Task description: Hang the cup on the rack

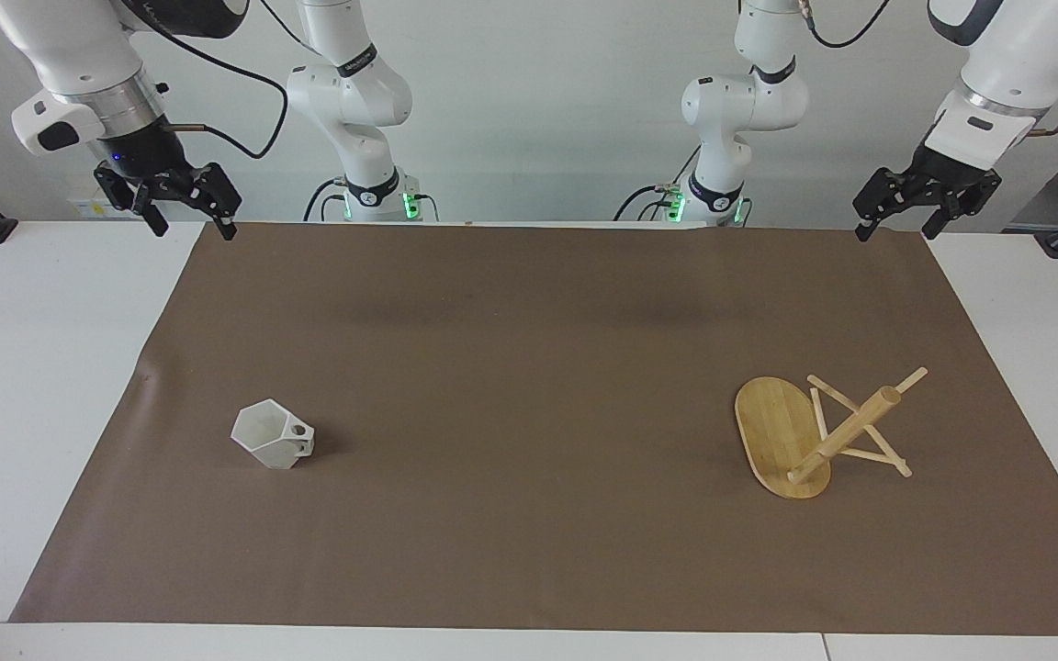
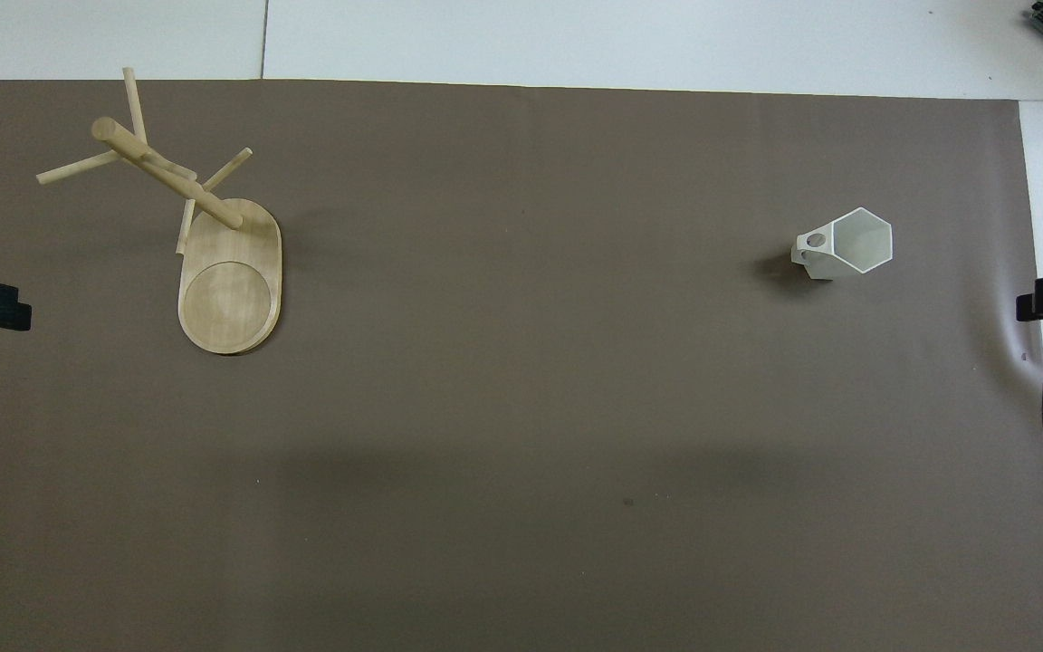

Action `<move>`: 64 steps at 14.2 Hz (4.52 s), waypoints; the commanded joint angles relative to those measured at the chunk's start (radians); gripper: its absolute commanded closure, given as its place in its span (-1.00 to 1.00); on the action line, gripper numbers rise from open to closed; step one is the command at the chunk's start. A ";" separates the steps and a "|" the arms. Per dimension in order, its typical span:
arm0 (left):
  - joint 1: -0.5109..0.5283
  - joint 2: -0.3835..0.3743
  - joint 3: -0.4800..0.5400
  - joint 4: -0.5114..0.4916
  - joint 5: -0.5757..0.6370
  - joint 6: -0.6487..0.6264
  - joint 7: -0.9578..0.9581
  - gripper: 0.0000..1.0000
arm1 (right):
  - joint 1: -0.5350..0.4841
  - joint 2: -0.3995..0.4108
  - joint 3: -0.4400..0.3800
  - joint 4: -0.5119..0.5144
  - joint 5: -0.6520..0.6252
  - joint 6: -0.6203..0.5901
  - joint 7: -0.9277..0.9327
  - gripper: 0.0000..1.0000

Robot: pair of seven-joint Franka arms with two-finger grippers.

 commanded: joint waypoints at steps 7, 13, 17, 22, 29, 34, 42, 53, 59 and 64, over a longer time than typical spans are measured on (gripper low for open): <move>0.004 -0.009 -0.001 -0.002 0.002 -0.015 0.004 -1.00 | -0.011 -0.008 0.006 -0.018 -0.008 0.018 0.022 -1.00; 0.003 -0.009 -0.001 -0.002 0.002 -0.014 0.004 -1.00 | -0.013 -0.019 0.006 -0.041 -0.008 0.018 0.019 -1.00; 0.003 -0.009 -0.001 -0.002 0.002 -0.015 0.004 -1.00 | -0.008 -0.020 0.006 -0.042 -0.008 0.018 0.021 -1.00; 0.003 -0.009 -0.001 -0.002 0.002 -0.015 0.004 -1.00 | -0.011 -0.025 0.003 -0.080 -0.008 0.102 0.019 -1.00; 0.003 -0.009 -0.001 -0.002 0.002 -0.015 0.004 -1.00 | -0.014 0.030 0.001 -0.206 -0.005 0.401 0.013 -1.00; 0.003 -0.009 -0.001 -0.002 0.002 -0.015 0.004 -1.00 | -0.016 0.173 0.001 -0.219 -0.005 0.563 -0.005 -1.00; 0.003 -0.009 -0.001 -0.002 0.002 -0.014 0.004 -1.00 | -0.020 0.336 0.006 -0.217 -0.006 0.775 -0.036 -1.00; 0.003 -0.009 -0.001 -0.002 0.002 -0.015 0.004 -1.00 | -0.020 0.397 0.010 -0.217 -0.009 0.825 -0.117 -1.00; 0.003 -0.009 -0.001 -0.002 0.002 -0.015 0.004 -1.00 | -0.019 0.406 0.012 -0.219 -0.009 0.837 -0.116 -1.00; 0.003 -0.009 -0.001 -0.002 0.002 -0.015 0.004 -1.00 | -0.019 0.405 0.013 -0.219 -0.008 0.827 -0.113 -0.81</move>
